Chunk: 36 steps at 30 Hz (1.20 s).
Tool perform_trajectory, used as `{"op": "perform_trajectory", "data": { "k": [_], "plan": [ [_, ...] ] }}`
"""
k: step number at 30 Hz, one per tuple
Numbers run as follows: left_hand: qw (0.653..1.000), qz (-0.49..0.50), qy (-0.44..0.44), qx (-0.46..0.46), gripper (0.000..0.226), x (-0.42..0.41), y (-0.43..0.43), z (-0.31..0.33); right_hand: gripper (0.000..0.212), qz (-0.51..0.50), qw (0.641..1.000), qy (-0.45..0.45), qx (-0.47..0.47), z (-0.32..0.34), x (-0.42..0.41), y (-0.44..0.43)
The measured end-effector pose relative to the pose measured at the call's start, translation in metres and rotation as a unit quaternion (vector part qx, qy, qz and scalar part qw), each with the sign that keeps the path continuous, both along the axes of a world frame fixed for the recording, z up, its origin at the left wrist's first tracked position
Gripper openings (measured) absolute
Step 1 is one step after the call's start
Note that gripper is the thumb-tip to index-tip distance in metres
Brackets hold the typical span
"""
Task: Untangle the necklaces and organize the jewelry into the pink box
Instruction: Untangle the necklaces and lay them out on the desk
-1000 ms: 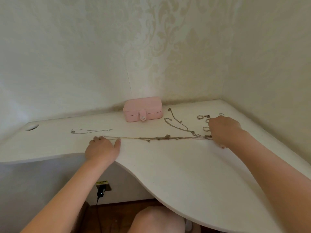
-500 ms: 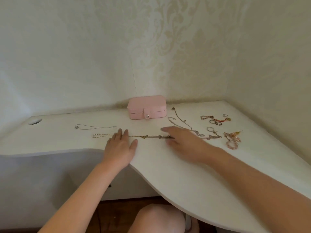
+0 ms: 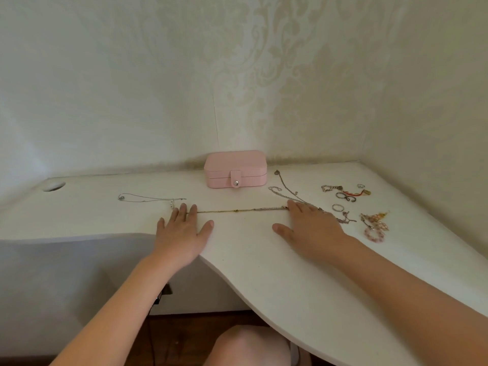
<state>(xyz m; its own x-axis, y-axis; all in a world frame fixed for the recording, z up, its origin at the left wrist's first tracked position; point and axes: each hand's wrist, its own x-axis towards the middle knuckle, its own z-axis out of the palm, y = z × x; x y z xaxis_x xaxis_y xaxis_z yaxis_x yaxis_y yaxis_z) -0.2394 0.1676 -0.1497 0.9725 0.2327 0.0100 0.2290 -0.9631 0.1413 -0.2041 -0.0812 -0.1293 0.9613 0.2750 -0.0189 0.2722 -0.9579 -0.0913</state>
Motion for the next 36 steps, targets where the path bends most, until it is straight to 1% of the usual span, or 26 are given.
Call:
{"op": "perform_trajectory", "data": {
  "k": [2,4,6,7,9,10,11,12,14,16,18,20,22,24,25,27,28,29,31,33,34,35,36],
  "plan": [
    [0.999,-0.002,-0.038,-0.012,0.065,-0.003,-0.002,0.0,0.053,0.001,0.998,-0.048,-0.029,0.003,-0.001,-0.001],
    [0.996,-0.016,-0.082,-0.004,0.059,-0.01,-0.008,-0.001,0.039,0.006,0.993,-0.114,-0.029,0.005,0.001,-0.002],
    [0.991,-0.047,-0.123,0.022,0.054,-0.018,-0.017,-0.001,0.029,0.011,0.986,-0.165,0.007,0.004,0.005,-0.004],
    [0.988,-0.072,-0.136,0.016,0.053,-0.02,-0.022,-0.001,0.026,0.02,0.985,-0.168,0.045,0.002,0.008,-0.004],
    [0.983,-0.125,-0.126,-0.047,0.052,-0.019,-0.031,0.001,0.024,0.063,0.979,-0.118,0.152,0.0,0.009,-0.001],
    [0.981,-0.142,-0.105,-0.082,0.052,-0.017,-0.034,0.002,0.024,0.098,0.973,-0.087,0.19,-0.001,0.008,0.002],
    [0.98,-0.152,-0.081,-0.101,0.054,-0.015,-0.036,0.002,0.023,0.134,0.967,-0.072,0.203,0.0,0.008,0.004],
    [0.981,-0.156,-0.062,-0.1,0.056,-0.012,-0.036,0.003,0.022,0.161,0.964,-0.072,0.199,-0.001,0.007,0.006],
    [0.984,-0.157,-0.038,-0.077,0.058,-0.008,-0.035,0.002,0.02,0.16,0.965,-0.085,0.188,-0.001,0.008,0.006],
    [0.987,-0.146,-0.028,-0.068,0.06,-0.008,-0.033,0.001,0.018,0.108,0.974,-0.084,0.182,0.003,0.01,0.002],
    [0.988,-0.137,-0.024,-0.068,0.061,-0.009,-0.032,0.0,0.018,0.064,0.984,-0.062,0.155,0.009,0.012,-0.006],
    [0.988,-0.138,-0.017,-0.068,0.059,-0.01,-0.033,0.001,0.018,0.063,0.988,-0.02,0.138,0.018,0.012,-0.018],
    [0.986,-0.144,-0.019,-0.077,0.055,-0.012,-0.033,0.003,0.012,0.088,0.986,0.049,0.133,0.028,0.009,-0.028],
    [0.983,-0.15,-0.05,-0.095,0.048,-0.013,-0.036,0.006,0.004,0.106,0.979,0.111,0.137,0.033,0.005,-0.034],
    [0.98,-0.157,-0.073,-0.102,0.045,-0.013,-0.038,0.007,0.003,0.111,0.975,0.126,0.148,0.033,0.003,-0.034],
    [0.969,-0.185,-0.109,-0.124,0.038,-0.011,-0.044,0.007,0.015,0.121,0.97,0.12,0.176,0.03,0.003,-0.03],
    [0.962,-0.201,-0.115,-0.146,0.035,-0.008,-0.048,0.007,0.017,0.128,0.968,0.107,0.186,0.027,0.004,-0.027],
    [0.954,-0.216,-0.113,-0.176,0.032,-0.005,-0.052,0.007,0.015,0.136,0.968,0.093,0.19,0.025,0.004,-0.023],
    [0.938,-0.235,-0.106,-0.231,0.023,0.001,-0.061,0.008,0.009,0.157,0.97,0.074,0.169,0.022,0.002,-0.018],
    [0.927,-0.24,-0.101,-0.27,0.007,0.007,-0.067,0.008,0.009,0.179,0.972,0.061,0.136,0.02,0.001,-0.017],
    [0.922,-0.242,-0.094,-0.288,0.003,0.009,-0.07,0.008,0.009,0.186,0.971,0.058,0.14,0.019,0.001,-0.017],
    [0.917,-0.243,-0.086,-0.305,0.004,0.01,-0.072,0.008,0.01,0.183,0.966,0.068,0.172,0.019,0.001,-0.017],
    [0.912,-0.241,-0.077,-0.322,0.004,0.011,-0.073,0.008,0.01,0.172,0.953,0.091,0.231,0.02,0.002,-0.017]
  ]
}}
